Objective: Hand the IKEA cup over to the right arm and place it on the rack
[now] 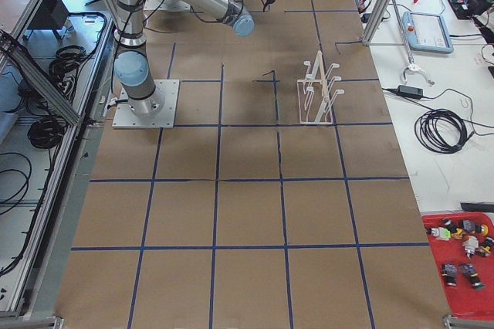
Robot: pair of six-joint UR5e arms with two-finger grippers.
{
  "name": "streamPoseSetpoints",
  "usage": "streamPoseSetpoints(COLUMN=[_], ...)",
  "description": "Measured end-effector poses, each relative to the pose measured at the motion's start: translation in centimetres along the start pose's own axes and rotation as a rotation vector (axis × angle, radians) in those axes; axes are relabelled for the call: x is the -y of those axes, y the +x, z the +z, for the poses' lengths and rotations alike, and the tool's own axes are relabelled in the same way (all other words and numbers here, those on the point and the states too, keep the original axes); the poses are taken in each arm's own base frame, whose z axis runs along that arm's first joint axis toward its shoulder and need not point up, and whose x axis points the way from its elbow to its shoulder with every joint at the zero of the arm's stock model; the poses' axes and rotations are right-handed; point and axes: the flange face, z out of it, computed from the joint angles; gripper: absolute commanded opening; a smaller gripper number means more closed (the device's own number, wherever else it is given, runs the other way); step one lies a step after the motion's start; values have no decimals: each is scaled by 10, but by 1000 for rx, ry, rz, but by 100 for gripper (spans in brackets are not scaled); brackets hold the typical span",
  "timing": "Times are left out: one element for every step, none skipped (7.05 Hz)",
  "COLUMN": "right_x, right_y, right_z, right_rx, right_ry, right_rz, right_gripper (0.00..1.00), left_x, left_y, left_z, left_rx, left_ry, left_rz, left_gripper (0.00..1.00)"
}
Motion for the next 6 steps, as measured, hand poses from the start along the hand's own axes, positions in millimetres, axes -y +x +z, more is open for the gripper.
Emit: streamPoseSetpoints(right_x=[-4, -5, -6, -5, -5, -5], right_y=[0, 0, 0, 1, 2, 2], right_z=[3, 7, 9, 11, 12, 12], right_rx=[0, -1, -2, -4, -7, -8], right_ry=[-7, -10, -11, -11, -12, -12], right_rz=[-4, -6, -7, -7, -7, -7], right_gripper=[100, 98, 96, 93, 86, 77], left_x=[0, 0, 0, 0, 0, 0], left_y=[0, 0, 0, 0, 0, 0], left_z=[0, 0, 0, 0, 0, 0], left_rx=[0, 0, 0, 0, 0, 0], left_ry=[0, 0, 0, 0, 0, 0], left_rz=[-1, -1, -1, -1, -1, 0], left_gripper=[1, 1, 1, 1, 1, 1])
